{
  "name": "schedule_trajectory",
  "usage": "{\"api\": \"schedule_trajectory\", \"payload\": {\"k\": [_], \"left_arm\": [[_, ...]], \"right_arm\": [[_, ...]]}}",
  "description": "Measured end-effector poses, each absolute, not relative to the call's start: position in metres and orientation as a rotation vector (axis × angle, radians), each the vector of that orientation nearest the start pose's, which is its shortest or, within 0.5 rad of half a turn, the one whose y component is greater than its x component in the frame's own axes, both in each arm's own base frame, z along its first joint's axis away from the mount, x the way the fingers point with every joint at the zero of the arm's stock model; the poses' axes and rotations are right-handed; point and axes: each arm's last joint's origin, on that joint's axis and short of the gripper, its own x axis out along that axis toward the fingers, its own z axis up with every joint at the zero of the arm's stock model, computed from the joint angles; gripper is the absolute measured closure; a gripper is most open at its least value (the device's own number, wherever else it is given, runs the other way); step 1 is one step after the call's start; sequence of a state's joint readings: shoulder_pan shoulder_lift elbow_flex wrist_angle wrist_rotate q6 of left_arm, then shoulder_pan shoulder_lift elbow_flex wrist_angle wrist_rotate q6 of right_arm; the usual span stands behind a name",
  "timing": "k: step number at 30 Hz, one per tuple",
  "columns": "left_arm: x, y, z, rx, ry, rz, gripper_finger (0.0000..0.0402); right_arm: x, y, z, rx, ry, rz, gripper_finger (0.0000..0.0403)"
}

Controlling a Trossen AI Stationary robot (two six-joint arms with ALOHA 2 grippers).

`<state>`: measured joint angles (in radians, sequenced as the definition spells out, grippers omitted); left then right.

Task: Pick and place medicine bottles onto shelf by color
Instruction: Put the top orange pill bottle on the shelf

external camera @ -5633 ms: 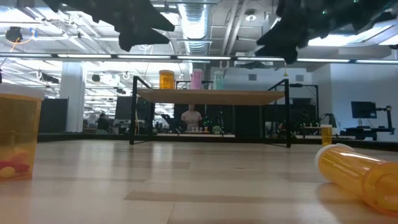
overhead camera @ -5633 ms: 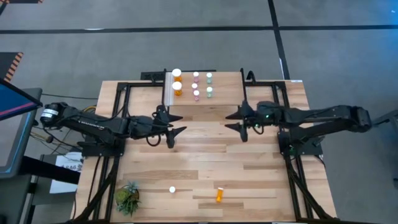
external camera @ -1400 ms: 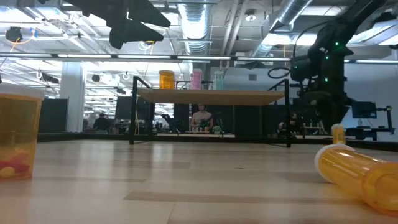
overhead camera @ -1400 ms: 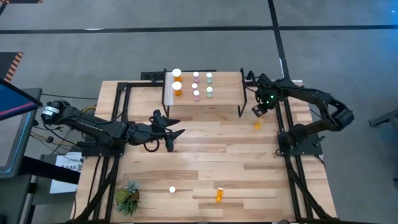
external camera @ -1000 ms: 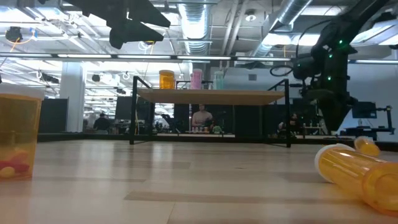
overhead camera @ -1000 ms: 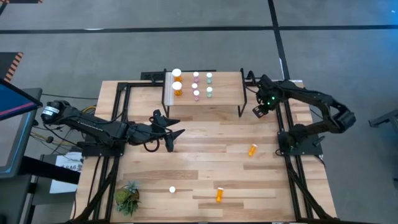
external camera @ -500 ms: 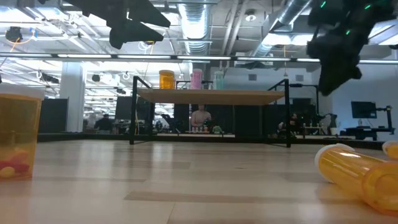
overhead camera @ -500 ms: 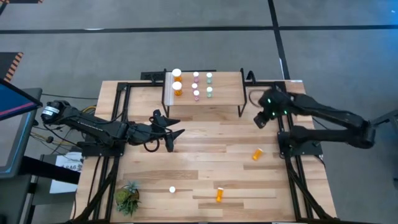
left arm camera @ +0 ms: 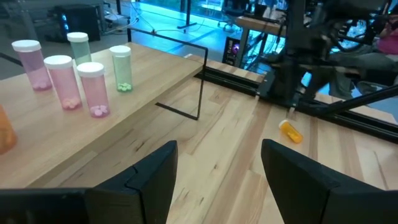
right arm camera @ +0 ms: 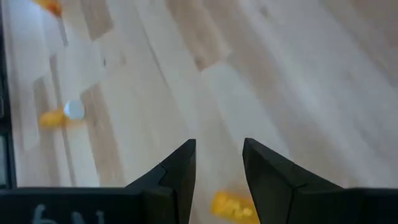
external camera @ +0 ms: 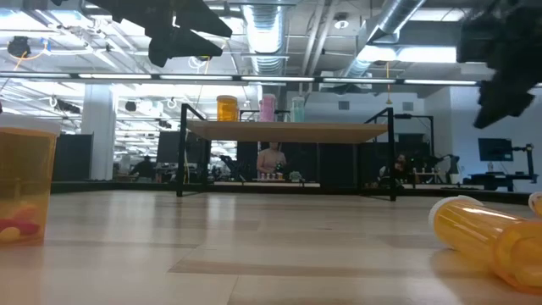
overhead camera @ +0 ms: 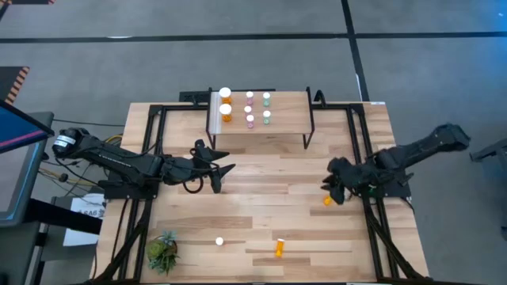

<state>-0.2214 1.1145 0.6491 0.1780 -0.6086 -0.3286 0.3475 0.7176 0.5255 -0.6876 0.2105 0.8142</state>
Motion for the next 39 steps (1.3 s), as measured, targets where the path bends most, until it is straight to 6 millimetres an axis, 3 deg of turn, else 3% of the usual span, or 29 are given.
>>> {"api": "schedule_trajectory", "payload": {"k": [6, 17, 25, 31, 39], "left_arm": [[0.235, -0.036, 0.258, -0.206, 0.198, 0.423, 0.0182], [0.235, -0.036, 0.258, -0.197, 0.201, 0.423, 0.0182], [0.235, -0.036, 0.258, -0.197, 0.201, 0.423, 0.0182], [0.235, -0.036, 0.258, -0.199, 0.2, 0.423, 0.0182], [0.235, -0.036, 0.258, -0.203, 0.199, 0.424, 0.0182]], "right_arm": [[0.126, 0.07, 0.203, 0.527, 0.947, -0.172, 0.0247], [0.121, 0.108, 0.174, 0.772, 1.269, -0.287, 0.0249], [0.12, 0.11, 0.162, 0.744, 1.385, -0.372, 0.0267], [0.115, 0.098, 0.153, 0.679, 1.499, -0.573, 0.0276], [0.132, 0.083, 0.142, 0.638, 1.482, -0.664, 0.0278]]}}
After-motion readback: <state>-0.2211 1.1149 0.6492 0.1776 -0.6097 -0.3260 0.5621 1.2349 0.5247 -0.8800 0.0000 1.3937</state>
